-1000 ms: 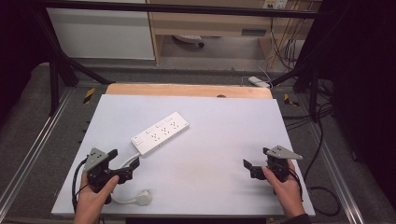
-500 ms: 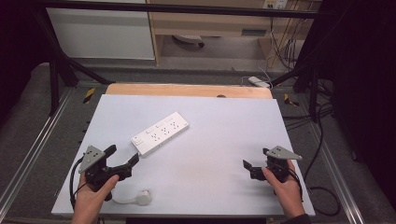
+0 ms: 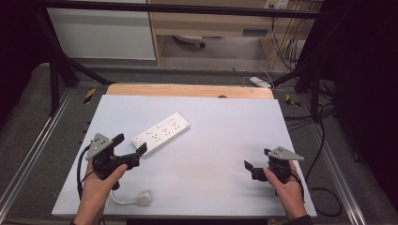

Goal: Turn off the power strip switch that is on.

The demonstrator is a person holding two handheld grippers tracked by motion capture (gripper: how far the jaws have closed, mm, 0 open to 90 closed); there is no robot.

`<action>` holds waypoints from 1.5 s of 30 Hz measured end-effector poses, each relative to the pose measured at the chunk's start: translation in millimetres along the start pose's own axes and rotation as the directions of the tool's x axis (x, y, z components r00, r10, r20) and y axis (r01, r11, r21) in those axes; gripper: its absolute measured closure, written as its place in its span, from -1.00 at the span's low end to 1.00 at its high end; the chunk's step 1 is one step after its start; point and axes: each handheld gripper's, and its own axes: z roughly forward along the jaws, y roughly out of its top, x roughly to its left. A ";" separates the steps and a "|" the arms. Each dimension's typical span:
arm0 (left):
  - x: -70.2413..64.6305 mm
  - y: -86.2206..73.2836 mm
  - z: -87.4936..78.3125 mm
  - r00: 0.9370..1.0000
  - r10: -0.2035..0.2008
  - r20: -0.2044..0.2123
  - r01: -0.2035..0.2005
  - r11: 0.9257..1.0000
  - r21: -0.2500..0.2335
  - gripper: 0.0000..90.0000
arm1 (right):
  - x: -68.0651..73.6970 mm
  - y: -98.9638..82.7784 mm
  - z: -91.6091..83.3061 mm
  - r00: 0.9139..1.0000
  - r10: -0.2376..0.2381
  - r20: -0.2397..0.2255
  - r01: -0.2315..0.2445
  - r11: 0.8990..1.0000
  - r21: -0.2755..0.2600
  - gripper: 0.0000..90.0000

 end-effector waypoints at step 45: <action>3.4 60.7 103.1 0.996 0.060 -0.066 -0.056 0.996 0.067 -0.37 | 3.5 1.3 1.5 0.999 -0.018 -0.030 0.018 1.000 0.013 -0.93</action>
